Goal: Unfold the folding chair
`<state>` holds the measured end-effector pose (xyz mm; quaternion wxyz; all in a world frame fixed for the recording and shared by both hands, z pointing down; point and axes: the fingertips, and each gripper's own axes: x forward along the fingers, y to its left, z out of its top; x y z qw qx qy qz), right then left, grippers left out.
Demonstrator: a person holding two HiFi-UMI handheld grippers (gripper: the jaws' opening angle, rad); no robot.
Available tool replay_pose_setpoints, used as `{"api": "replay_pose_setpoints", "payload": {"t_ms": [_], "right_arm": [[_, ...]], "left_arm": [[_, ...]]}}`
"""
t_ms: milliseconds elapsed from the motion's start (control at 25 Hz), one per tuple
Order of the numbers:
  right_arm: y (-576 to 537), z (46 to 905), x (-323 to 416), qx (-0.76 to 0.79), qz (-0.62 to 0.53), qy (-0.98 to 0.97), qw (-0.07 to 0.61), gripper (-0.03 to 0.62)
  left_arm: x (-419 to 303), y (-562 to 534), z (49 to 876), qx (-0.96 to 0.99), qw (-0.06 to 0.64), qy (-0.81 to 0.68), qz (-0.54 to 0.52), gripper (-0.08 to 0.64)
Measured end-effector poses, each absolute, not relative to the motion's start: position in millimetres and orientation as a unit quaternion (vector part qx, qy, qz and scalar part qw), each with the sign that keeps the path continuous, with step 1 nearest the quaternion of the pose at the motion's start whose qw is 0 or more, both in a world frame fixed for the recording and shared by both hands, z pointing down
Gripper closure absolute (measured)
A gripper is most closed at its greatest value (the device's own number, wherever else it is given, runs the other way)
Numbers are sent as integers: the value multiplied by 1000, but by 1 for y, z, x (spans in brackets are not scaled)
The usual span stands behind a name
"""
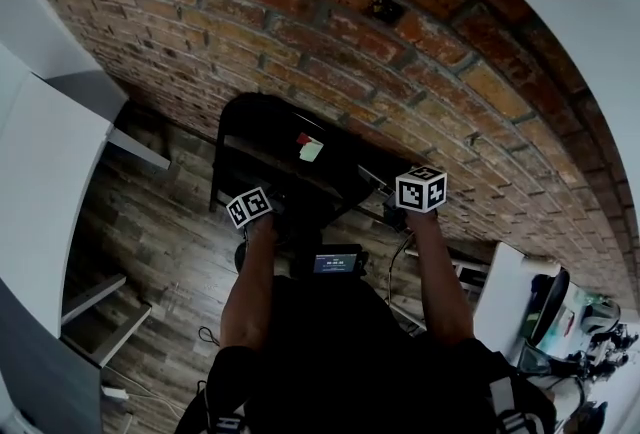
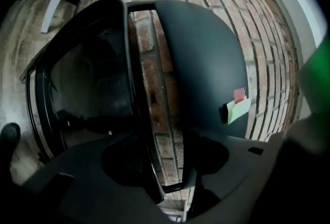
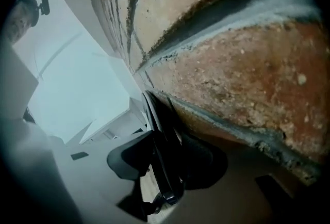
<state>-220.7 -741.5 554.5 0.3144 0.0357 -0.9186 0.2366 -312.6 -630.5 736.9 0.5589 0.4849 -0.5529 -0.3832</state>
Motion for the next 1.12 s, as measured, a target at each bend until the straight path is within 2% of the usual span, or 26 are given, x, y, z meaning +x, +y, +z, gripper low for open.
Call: {"api": "replay_pose_setpoints", "payload": {"t_ms": [440, 600, 760, 880, 920, 960, 1000, 1120], "right_arm": [[-695, 548, -201, -66, 133, -916, 373, 422], [-680, 544, -203, -109, 135, -909, 379, 422], [-666, 547, -237, -110, 177, -901, 380, 422], [-639, 566, -256, -151, 164, -863, 454, 424], [-631, 573, -258, -160, 148, -848, 483, 438], [-627, 576, -260, -160, 136, -837, 504, 485], [-625, 577, -260, -156, 132, -831, 517, 511], [-621, 574, -260, -144, 139, -832, 517, 512]], "left_arm": [[-307, -595, 742, 463, 536, -542, -453, 495], [-304, -580, 739, 477, 531, -522, -467, 496], [-301, -566, 737, 486, 532, -514, -466, 497], [-298, -558, 735, 492, 534, -512, -459, 497], [-298, -556, 734, 494, 534, -512, -455, 497], [-297, -555, 733, 497, 535, -513, -451, 497], [-297, -554, 732, 500, 536, -514, -446, 497], [-298, -553, 729, 505, 540, -515, -434, 495]]}}
